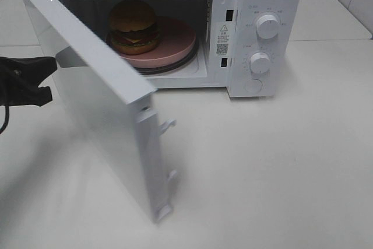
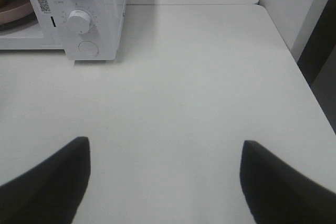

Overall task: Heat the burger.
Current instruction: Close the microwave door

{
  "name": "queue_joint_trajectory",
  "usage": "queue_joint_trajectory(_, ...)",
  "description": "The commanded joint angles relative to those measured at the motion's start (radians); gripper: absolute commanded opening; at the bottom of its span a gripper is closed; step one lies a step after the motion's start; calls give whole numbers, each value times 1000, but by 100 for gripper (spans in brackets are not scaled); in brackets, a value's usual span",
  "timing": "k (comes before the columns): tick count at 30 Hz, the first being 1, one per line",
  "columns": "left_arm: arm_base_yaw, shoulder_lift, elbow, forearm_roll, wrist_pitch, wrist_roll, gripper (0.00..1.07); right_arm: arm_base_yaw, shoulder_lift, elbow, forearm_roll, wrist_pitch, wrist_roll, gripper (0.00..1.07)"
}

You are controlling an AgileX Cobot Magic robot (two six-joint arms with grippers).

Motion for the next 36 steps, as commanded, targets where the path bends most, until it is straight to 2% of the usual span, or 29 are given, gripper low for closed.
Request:
queue_joint_trajectory(1,-70,10,-37,-27,-1,-3,0,-8,-29,1,4,-7,6,70)
queue_joint_trajectory(11,-159,10,-88,-72,77,-2,0,-8,-29,1,4,-7,6,70)
queue_joint_trajectory(13,-210,10,-116,-140,125,-2,0,-8,-29,1,4,-7,6,70)
queue_joint_trajectory(16,-221,10,-121,-164,131,-2,0,-8,-29,1,4,-7,6,70)
queue_joint_trajectory(18,-252,10,-135,-219,145,-2,0,-8,-29,1,4,-7,6,70)
queue_joint_trajectory(22,-275,12,-156,-237,170,-2,0,-8,-29,1,4,-7,6,70)
queue_joint_trajectory(24,-300,33,-203,-241,198,-2,0,-8,-29,1,4,-7,6,70)
queue_joint_trajectory(27,-308,43,-217,-244,205,-4,0,-8,-29,1,4,-7,6,70)
queue_joint_trajectory(29,-342,81,-269,-273,212,-2,0,-8,-29,1,4,-7,6,70)
queue_joint_trajectory(36,-405,127,-328,-360,217,12,0,-8,-29,1,4,-7,6,70)
